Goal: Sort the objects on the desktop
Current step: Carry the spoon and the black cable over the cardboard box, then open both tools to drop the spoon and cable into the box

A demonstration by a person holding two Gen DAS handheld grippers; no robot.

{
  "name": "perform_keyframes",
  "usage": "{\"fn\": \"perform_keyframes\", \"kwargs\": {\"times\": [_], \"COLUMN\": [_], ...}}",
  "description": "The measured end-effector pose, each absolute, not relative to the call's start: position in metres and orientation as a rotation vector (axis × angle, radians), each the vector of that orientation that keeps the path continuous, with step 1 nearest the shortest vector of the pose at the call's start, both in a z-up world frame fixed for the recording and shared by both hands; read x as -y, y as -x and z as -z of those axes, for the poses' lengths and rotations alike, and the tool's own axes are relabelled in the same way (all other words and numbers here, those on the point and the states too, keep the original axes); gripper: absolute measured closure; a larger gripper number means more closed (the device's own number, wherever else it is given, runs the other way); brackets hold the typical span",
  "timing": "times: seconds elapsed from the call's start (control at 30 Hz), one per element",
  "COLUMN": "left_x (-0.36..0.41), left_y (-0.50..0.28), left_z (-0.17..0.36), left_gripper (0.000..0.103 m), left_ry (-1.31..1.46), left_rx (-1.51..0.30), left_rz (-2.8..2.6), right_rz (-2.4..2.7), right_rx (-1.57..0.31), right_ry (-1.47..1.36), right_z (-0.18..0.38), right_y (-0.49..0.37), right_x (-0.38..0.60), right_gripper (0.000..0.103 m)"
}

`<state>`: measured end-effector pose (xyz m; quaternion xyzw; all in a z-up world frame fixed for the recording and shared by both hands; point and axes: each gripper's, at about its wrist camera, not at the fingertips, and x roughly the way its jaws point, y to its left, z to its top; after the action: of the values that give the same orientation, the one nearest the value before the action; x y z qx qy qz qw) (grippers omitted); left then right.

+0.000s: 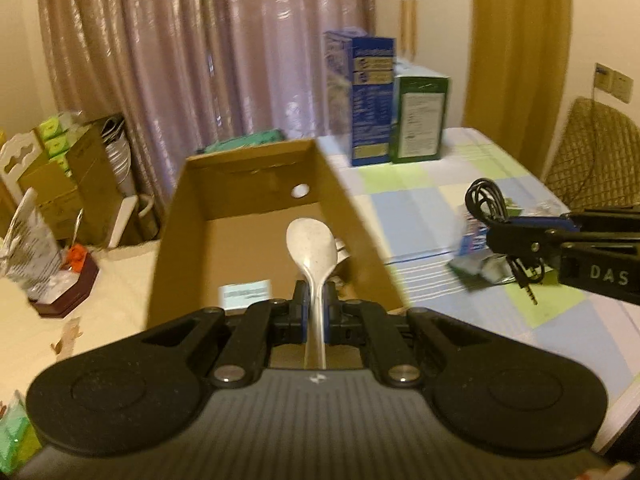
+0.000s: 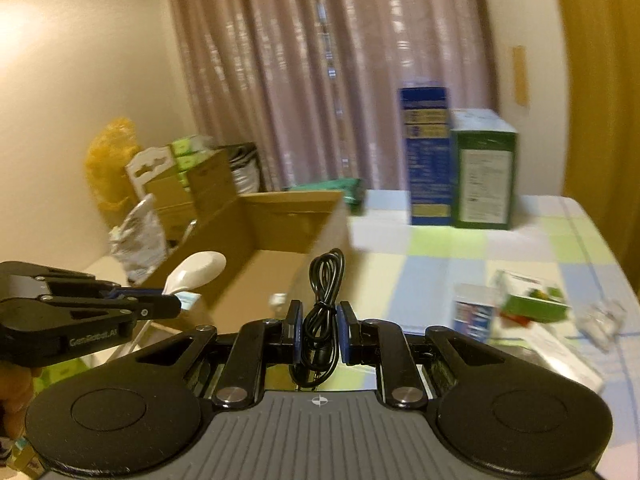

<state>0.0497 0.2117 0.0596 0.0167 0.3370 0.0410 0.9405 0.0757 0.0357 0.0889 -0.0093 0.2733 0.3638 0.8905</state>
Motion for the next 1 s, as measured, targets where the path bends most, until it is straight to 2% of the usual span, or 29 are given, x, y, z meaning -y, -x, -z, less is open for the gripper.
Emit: {"fn": "perform_keyframes", "kwargs": {"times": [0.3,1.0], "left_x": [-0.259,-0.302], "left_y": [-0.047,-0.12], "left_z": [-0.058,-0.033], "left_gripper": [0.099,0.099], "left_ry": [-0.019,0.088], "left_rx": [-0.726,-0.744], "left_rz": [-0.088,-0.074], "right_rz": [-0.817,-0.839], "right_rx": [-0.594,-0.646], "right_ry": [0.051,0.077], "right_z": [-0.078,-0.056], "right_y": [-0.079,-0.109], "right_x": [-0.087,-0.142], "right_gripper": [0.089,0.089]}}
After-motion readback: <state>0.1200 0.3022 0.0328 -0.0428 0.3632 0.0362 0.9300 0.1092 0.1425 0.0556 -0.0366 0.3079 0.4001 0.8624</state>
